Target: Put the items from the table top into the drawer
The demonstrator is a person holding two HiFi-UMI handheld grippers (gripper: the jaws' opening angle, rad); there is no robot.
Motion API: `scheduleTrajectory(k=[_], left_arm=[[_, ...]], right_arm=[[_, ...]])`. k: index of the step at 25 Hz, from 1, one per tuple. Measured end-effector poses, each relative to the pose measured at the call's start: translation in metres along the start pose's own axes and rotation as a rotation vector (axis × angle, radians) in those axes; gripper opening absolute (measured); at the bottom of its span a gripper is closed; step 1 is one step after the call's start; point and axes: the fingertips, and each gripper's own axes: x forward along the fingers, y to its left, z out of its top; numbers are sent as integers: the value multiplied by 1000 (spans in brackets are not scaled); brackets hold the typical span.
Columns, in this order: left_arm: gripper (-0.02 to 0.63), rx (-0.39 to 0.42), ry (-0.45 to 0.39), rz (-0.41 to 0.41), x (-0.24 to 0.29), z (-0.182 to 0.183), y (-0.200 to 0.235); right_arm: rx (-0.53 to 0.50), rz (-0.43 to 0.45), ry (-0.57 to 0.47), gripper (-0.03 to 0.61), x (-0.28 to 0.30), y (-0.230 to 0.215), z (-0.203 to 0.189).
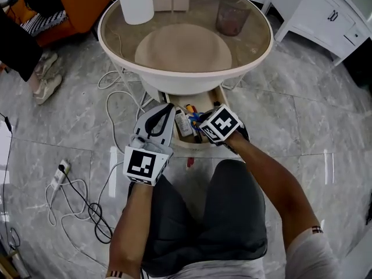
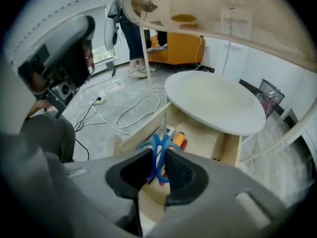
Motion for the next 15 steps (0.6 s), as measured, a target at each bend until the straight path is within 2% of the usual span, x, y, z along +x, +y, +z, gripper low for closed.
scheduleTrajectory(k=[10,15], left_arm=[[0,-22,-24,20,-8,8,3],[0,-21,-20,28,-14,6,5]], right_arm=[[47,-12,91,81,31,-3,-13],[32,-15,124,83,43,-2,-18]])
